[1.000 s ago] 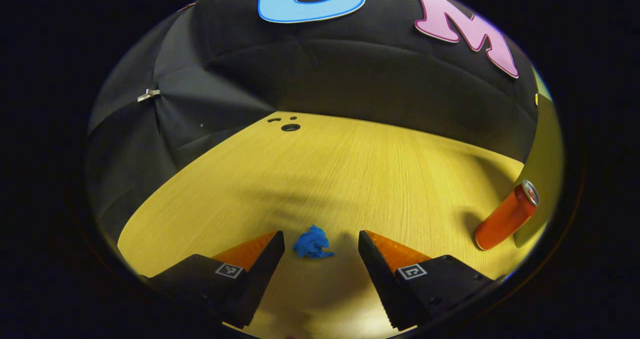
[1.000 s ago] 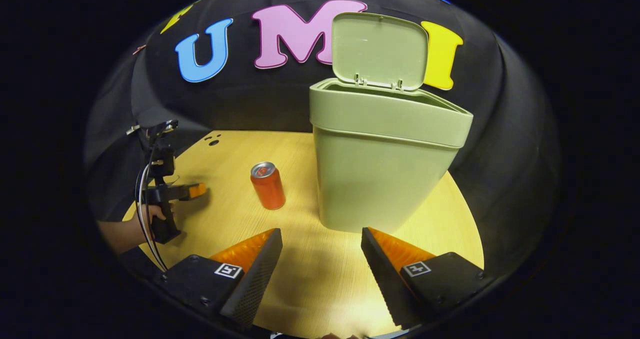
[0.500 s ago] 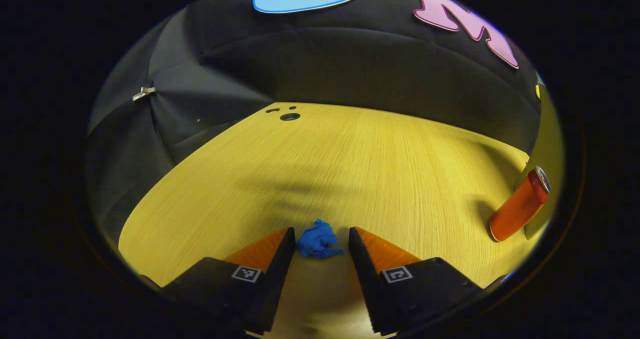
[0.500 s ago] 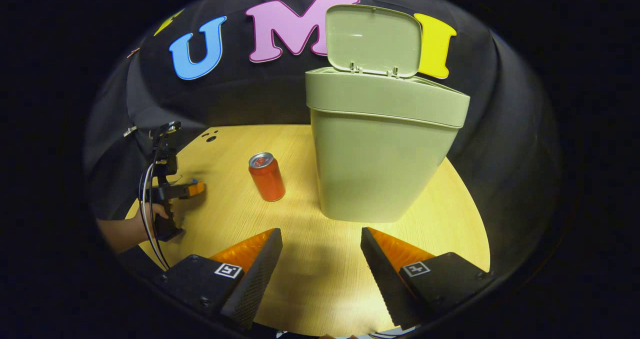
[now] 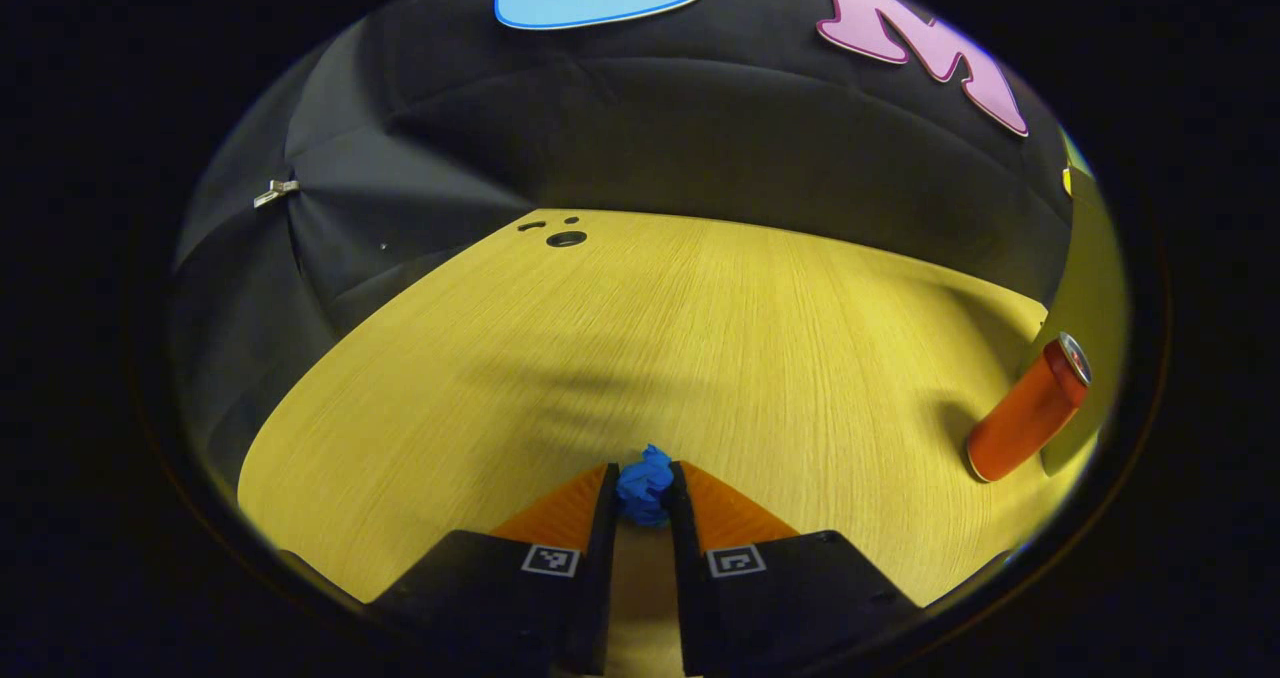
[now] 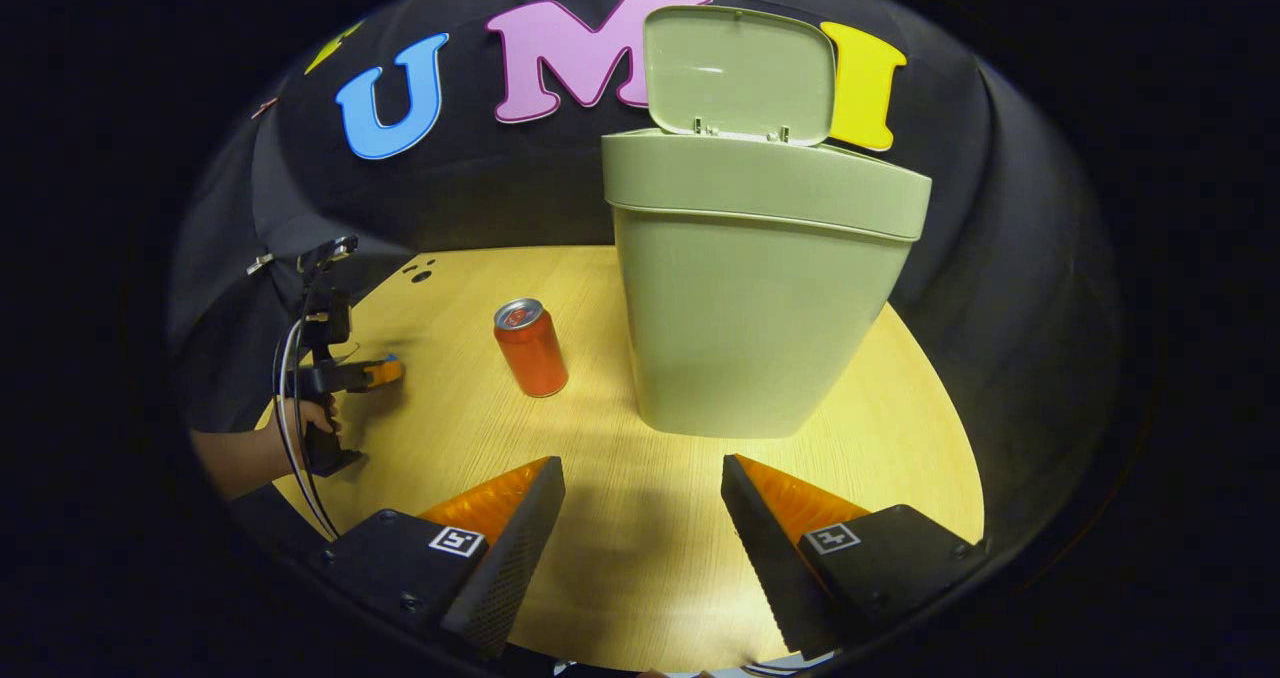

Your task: Press the lid of the desktop garbage bin to open it, pick up the crumpled paper on the desktop and throw it into the bin, then pick up the pop can on the desktop and drop it into the bin, and finally close the garbage bin lid.

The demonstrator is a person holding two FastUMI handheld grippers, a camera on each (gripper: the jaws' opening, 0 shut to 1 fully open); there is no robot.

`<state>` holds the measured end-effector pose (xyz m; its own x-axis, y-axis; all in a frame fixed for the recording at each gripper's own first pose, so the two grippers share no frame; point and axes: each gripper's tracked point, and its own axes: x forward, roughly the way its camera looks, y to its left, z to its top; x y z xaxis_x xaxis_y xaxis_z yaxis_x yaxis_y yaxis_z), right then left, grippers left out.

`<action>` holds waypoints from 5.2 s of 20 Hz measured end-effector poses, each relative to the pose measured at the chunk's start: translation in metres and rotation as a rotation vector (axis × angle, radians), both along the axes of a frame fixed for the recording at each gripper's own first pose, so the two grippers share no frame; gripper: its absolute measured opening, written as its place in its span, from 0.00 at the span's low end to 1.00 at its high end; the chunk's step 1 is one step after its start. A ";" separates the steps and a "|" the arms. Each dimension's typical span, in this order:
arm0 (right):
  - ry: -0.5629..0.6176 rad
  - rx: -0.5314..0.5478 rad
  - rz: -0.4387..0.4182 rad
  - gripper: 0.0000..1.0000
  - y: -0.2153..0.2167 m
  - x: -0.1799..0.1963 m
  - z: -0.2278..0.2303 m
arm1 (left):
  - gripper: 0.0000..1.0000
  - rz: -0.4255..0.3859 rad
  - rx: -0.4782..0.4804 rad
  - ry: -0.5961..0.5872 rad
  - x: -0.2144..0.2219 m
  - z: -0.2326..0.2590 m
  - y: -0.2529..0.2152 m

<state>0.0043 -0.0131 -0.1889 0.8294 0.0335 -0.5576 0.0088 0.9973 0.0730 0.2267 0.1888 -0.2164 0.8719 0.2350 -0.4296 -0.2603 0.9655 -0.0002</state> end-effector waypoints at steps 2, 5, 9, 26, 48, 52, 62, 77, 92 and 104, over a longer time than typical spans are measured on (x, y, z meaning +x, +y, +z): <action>0.001 0.003 -0.003 0.99 -0.003 -0.001 -0.003 | 0.31 -0.011 -0.001 -0.021 -0.001 0.011 -0.004; 0.000 0.007 0.001 0.99 -0.005 -0.003 -0.008 | 0.31 -0.023 -0.002 -0.051 -0.004 0.034 -0.014; -0.020 0.001 0.012 0.99 -0.009 -0.006 -0.011 | 0.31 -0.081 -0.010 -0.129 -0.006 0.088 -0.042; -0.095 0.053 -0.031 0.99 -0.028 0.002 -0.003 | 0.31 -0.620 -0.060 -0.452 -0.029 0.312 -0.293; -0.066 0.055 -0.131 0.99 -0.060 -0.007 -0.014 | 0.75 -0.977 -0.016 -0.356 -0.025 0.278 -0.460; -0.068 0.053 -0.113 0.99 -0.054 -0.004 -0.013 | 0.96 -0.860 -0.008 -0.403 -0.025 0.288 -0.420; -0.036 0.058 -0.033 0.99 -0.021 0.007 -0.023 | 0.96 -0.499 0.091 -0.336 -0.072 0.228 -0.236; -0.111 0.003 0.194 0.99 0.100 0.094 -0.028 | 0.96 -0.064 -0.046 -0.134 -0.173 0.111 -0.061; -0.100 -0.044 0.236 0.98 0.132 0.183 -0.073 | 0.96 0.149 -0.200 -0.076 -0.189 0.065 -0.013; -0.089 -0.017 0.281 0.79 0.146 0.203 -0.072 | 0.96 0.137 -0.136 -0.059 -0.185 0.078 -0.029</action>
